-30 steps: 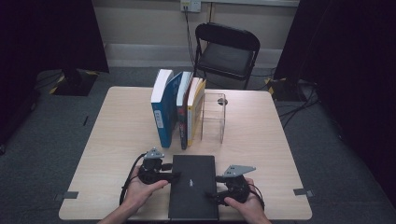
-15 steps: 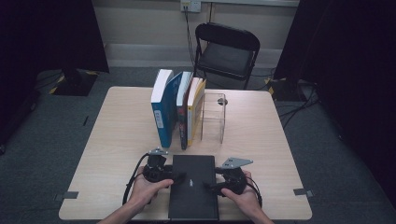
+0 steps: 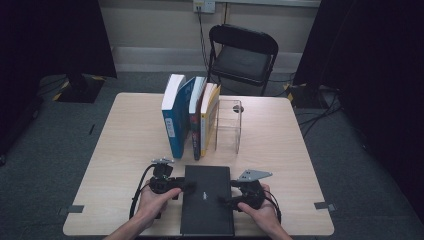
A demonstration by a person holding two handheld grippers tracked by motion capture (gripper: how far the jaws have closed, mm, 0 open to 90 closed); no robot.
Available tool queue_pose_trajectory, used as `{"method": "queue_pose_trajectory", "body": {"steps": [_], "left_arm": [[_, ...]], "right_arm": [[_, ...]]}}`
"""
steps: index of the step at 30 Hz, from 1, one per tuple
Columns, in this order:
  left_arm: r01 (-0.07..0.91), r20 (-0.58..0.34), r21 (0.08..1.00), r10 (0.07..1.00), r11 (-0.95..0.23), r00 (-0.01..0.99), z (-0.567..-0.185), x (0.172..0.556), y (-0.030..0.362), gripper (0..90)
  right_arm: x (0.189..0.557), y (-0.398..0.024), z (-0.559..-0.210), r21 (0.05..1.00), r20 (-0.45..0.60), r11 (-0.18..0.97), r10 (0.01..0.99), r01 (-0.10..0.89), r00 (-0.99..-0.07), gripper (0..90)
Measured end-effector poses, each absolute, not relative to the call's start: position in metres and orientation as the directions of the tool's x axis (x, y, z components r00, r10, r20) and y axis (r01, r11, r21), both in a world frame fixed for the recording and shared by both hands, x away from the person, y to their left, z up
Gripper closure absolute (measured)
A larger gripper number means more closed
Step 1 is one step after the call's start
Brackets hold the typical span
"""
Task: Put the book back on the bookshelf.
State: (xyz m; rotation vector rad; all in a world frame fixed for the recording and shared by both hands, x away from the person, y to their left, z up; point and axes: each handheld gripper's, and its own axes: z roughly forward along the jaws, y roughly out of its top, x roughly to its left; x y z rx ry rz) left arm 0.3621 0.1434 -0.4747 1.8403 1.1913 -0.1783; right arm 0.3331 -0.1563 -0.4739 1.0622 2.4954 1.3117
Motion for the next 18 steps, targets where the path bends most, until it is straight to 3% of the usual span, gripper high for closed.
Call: {"method": "queue_pose_trajectory", "body": {"steps": [18], "left_arm": [[0.801,-0.632,0.597,0.586,-0.05,0.507,-0.469,0.356,0.1506,48.9]], "right_arm": [[0.3325,-0.1597,-0.4755,0.762,0.253,0.348,0.617,0.547,-0.745,20.8]]}}
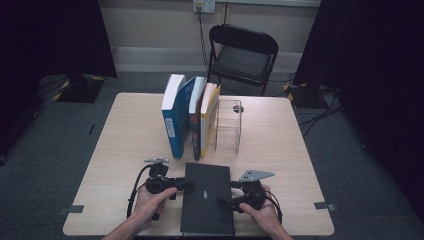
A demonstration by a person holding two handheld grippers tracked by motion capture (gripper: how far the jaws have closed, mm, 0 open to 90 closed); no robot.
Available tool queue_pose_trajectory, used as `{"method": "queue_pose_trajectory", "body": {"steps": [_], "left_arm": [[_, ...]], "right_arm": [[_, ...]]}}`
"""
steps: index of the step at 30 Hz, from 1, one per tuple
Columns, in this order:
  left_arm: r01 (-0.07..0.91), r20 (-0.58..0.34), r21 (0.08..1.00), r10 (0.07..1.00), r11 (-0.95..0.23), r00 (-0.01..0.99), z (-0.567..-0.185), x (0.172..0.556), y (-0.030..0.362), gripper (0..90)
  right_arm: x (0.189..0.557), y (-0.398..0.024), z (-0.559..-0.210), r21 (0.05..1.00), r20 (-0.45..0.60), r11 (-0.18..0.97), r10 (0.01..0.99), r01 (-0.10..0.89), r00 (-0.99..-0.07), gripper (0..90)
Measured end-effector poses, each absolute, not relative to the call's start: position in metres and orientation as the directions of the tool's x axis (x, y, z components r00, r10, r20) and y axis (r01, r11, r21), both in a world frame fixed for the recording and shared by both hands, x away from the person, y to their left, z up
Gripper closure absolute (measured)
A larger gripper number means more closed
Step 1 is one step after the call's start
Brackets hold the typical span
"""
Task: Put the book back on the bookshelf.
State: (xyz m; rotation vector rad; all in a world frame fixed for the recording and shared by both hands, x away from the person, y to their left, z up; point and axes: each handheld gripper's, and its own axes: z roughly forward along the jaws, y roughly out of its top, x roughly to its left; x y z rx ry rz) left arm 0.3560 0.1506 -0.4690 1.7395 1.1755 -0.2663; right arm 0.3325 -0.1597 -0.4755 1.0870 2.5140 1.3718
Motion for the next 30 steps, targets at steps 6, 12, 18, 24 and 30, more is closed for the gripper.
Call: {"method": "queue_pose_trajectory", "body": {"steps": [6,12,18,24,30], "left_arm": [[0.815,-0.672,0.579,0.552,-0.025,0.494,-0.468,0.353,0.152,48.8],[0.832,-0.696,0.555,0.538,-0.019,0.476,-0.472,0.35,0.156,48.7],[0.835,-0.704,0.55,0.525,-0.021,0.477,-0.472,0.35,0.156,48.7],[0.838,-0.717,0.545,0.51,-0.015,0.475,-0.471,0.354,0.148,46.0],[0.844,-0.726,0.536,0.502,-0.017,0.471,-0.47,0.353,0.147,46.3]], "right_arm": [[0.332,-0.16,-0.475,0.765,0.259,0.341,0.615,0.547,-0.745,20.9],[0.331,-0.16,-0.475,0.765,0.252,0.347,0.614,0.543,-0.748,20.5],[0.331,-0.16,-0.475,0.765,0.257,0.343,0.614,0.546,-0.746,20.3],[0.332,-0.16,-0.476,0.76,0.269,0.336,0.616,0.556,-0.74,17.6],[0.331,-0.162,-0.475,0.752,0.275,0.344,0.611,0.562,-0.743,16.5]]}}
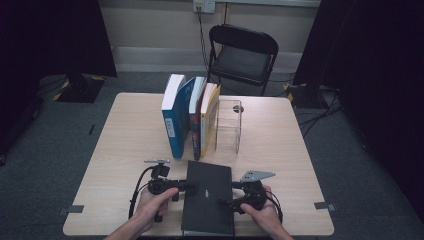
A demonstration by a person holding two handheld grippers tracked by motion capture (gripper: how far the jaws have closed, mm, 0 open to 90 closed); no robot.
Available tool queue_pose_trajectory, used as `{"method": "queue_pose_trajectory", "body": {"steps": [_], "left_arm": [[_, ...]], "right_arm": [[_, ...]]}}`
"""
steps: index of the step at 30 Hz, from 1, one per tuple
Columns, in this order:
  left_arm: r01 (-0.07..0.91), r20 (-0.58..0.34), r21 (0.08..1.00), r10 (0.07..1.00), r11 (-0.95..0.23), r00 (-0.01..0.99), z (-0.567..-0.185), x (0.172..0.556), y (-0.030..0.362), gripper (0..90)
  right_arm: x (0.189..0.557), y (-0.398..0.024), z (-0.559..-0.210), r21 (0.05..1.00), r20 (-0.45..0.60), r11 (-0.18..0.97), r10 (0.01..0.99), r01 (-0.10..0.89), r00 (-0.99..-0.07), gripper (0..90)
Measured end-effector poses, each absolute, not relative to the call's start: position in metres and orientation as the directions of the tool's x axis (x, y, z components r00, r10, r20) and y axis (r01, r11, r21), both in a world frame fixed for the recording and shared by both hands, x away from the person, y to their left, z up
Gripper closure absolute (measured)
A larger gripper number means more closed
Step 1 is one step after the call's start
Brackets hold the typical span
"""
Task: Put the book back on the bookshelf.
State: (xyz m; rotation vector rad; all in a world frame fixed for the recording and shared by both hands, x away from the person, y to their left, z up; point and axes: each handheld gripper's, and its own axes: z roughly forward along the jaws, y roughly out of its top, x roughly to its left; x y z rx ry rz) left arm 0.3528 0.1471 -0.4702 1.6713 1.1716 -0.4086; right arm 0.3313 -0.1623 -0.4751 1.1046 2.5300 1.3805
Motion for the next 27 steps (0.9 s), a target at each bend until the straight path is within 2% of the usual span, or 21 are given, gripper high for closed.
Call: {"method": "queue_pose_trajectory", "body": {"steps": [4,11,16,21,27], "left_arm": [[0.857,-0.728,0.514,0.511,-0.036,0.458,-0.4723,0.3449,0.1508,49.3],[0.862,-0.728,0.505,0.515,-0.042,0.451,-0.4744,0.3486,0.1474,46.3],[0.864,-0.762,0.504,0.463,-0.017,0.453,-0.4725,0.3519,0.1479,48.3],[0.86,-0.751,0.51,0.477,-0.021,0.457,-0.4712,0.351,0.1462,49.3],[0.877,-0.781,0.481,0.447,-0.017,0.437,-0.4722,0.345,0.1481,49.3]], "right_arm": [[0.3307,-0.1633,-0.4754,0.751,0.277,0.345,0.609,0.563,-0.743,16.8],[0.3301,-0.1627,-0.4762,0.749,0.263,0.354,0.617,0.561,-0.741,15.6],[0.331,-0.1649,-0.4759,0.748,0.27,0.346,0.621,0.566,-0.736,13.9],[0.332,-0.1663,-0.4758,0.744,0.287,0.339,0.615,0.575,-0.734,14.0],[0.3305,-0.167,-0.4754,0.742,0.289,0.345,0.609,0.574,-0.739,14.2]]}}
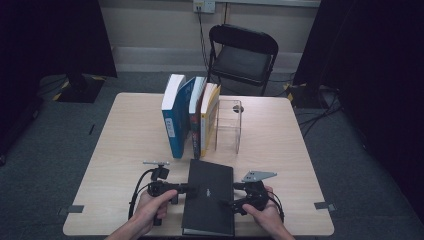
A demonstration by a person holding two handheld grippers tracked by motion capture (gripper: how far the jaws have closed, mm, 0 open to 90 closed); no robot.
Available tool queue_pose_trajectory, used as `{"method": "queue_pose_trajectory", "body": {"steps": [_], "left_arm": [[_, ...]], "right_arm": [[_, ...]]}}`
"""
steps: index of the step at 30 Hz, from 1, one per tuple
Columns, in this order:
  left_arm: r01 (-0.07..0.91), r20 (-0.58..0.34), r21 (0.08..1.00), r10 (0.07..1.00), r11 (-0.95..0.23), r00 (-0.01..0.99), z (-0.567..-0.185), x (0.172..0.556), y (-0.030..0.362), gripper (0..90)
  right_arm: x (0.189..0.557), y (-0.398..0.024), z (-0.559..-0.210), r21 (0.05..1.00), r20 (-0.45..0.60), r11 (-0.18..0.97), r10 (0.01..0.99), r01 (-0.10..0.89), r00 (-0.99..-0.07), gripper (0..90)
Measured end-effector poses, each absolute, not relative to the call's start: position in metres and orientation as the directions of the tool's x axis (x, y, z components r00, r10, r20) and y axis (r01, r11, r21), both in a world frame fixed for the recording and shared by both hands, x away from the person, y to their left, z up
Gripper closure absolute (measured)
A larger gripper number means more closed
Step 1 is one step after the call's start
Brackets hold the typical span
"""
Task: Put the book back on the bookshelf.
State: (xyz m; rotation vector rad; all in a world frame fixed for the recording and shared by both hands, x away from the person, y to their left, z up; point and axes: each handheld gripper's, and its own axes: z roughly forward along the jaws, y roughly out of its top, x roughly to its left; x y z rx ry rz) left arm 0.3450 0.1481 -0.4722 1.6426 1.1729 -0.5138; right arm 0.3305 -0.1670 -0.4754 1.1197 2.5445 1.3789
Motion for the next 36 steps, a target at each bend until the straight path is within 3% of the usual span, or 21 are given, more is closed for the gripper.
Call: {"method": "queue_pose_trajectory", "body": {"steps": [13,23,30,32,36], "left_arm": [[0.897,-0.781,0.437,0.471,-0.058,0.411,-0.481,0.356,0.119,44.4],[0.906,-0.799,0.417,0.446,-0.069,0.402,-0.485,0.361,0.111,47.9],[0.881,-0.77,0.465,0.449,-0.093,0.453,-0.485,0.359,0.109,46.5],[0.866,-0.742,0.489,0.471,-0.106,0.477,-0.485,0.357,0.108,53.8],[0.871,-0.764,0.48,0.437,-0.109,0.476,-0.489,0.36,0.111,57.6]], "right_arm": [[0.33,-0.166,-0.475,0.738,0.277,0.364,0.604,0.568,-0.747,13.8],[0.33,-0.166,-0.475,0.741,0.275,0.366,0.6,0.563,-0.751,12.8],[0.33,-0.165,-0.475,0.75,0.262,0.37,0.595,0.549,-0.76,12.2],[0.33,-0.165,-0.475,0.751,0.259,0.372,0.593,0.545,-0.762,12.2],[0.33,-0.166,-0.474,0.755,0.248,0.384,0.583,0.532,-0.773,14.1]]}}
